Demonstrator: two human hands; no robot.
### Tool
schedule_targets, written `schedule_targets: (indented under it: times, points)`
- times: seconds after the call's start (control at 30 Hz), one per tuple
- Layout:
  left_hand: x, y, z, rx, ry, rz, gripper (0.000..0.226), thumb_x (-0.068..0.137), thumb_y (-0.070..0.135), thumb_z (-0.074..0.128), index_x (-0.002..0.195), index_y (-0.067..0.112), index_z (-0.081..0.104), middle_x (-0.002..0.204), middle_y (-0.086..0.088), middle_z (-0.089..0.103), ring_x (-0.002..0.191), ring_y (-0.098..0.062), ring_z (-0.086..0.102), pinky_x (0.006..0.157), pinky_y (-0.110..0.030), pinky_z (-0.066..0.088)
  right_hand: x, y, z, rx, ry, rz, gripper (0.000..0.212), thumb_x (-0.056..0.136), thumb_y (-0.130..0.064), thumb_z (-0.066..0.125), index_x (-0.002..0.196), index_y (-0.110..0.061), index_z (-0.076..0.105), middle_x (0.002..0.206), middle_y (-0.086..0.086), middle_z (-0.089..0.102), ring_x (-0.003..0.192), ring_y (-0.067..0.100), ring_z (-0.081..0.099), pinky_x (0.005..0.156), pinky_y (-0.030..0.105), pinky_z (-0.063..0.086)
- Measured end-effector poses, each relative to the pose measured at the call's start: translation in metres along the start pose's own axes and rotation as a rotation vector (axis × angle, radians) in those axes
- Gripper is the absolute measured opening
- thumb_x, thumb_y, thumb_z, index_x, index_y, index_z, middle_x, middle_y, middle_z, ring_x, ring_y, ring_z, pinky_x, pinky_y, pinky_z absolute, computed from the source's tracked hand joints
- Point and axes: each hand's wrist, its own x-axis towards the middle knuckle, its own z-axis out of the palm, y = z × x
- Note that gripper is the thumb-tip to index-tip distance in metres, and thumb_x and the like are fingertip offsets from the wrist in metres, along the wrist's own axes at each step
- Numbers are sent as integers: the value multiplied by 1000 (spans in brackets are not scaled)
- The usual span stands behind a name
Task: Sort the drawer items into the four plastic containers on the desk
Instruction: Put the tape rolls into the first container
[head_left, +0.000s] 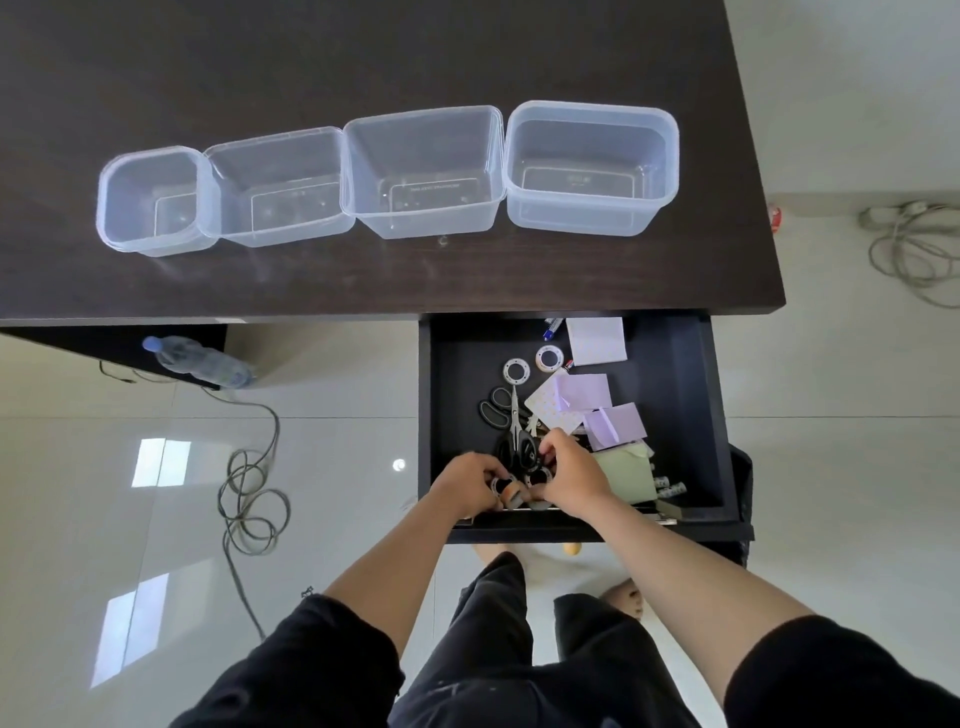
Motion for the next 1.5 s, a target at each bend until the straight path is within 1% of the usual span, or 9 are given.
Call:
schedule_targets:
  times: [0.1, 0.27, 0.5, 0.63, 0.77, 0.83, 1.03, 1.23, 1.5]
  points:
    - [1, 0, 1, -13, 6, 11, 39, 69, 18, 81, 105, 20, 67, 100, -1, 61, 86, -13, 56, 72, -25, 47, -2, 1, -1, -61, -21, -11, 50, 63, -16, 80, 93, -27, 40, 93, -6, 54, 83, 21, 56, 70, 38, 48]
    - [2, 3, 2, -10, 30, -15, 46, 62, 30, 84, 98, 17, 57, 89, -3, 63, 74, -15, 56, 68, -32, 51, -2, -1, -2, -149, -80, -65, 48, 60, -12, 79, 91, -24, 44, 89, -7, 54, 79, 18, 52, 66, 33, 44]
    - [5, 1, 0, -98, 30, -37, 32, 76, 3, 68, 105, 11, 54, 72, 0, 59, 59, -9, 56, 59, -20, 48, -3, -2, -2, -149, 53, -93, 25, 79, -5, 59, 92, -21, 46, 92, -2, 57, 80, 23, 56, 68, 37, 48]
    - [9, 0, 3, -117, -9, -38, 34, 79, 2, 67, 111, 9, 58, 79, -6, 66, 61, -10, 61, 61, -18, 51, -3, -2, -2, -178, 42, -49, 31, 77, -7, 65, 91, -22, 42, 89, 0, 58, 75, 23, 55, 59, 33, 41]
    - [13, 0, 6, -105, -23, -41, 34, 73, 21, 80, 101, 10, 64, 84, -8, 71, 71, -20, 70, 73, -32, 58, 0, -3, 0, -198, 47, -37, 35, 74, -5, 65, 86, -24, 38, 82, 0, 57, 70, 23, 51, 51, 31, 33]
    - [14, 3, 7, -62, -11, -50, 37, 69, 26, 83, 97, 12, 64, 85, -5, 69, 74, -19, 67, 72, -33, 56, 1, -3, 1, -184, 42, -36, 34, 74, -4, 65, 85, -23, 38, 83, 1, 57, 71, 23, 53, 50, 29, 33]
    - [15, 10, 7, 94, 40, -44, 16, 73, 13, 72, 87, 16, 65, 92, -4, 68, 80, -19, 64, 73, -33, 57, -4, -6, -3, -209, 14, -64, 28, 77, -7, 62, 87, -20, 39, 78, 2, 55, 70, 25, 52, 55, 31, 35]
    - [3, 15, 6, 120, 157, 2, 17, 76, 15, 61, 90, 21, 67, 89, 1, 68, 80, -17, 63, 67, -31, 55, -11, -7, -12, -195, 18, -60, 27, 76, -18, 65, 88, -22, 41, 79, -1, 57, 71, 21, 52, 55, 29, 32]
    - [-26, 30, -5, 36, 355, 40, 24, 85, 16, 56, 102, 22, 71, 97, 1, 70, 83, -19, 65, 71, -31, 57, -20, -12, -38, -60, 123, -129, 25, 84, -12, 57, 106, -17, 66, 107, 4, 63, 94, 22, 60, 75, 28, 46]
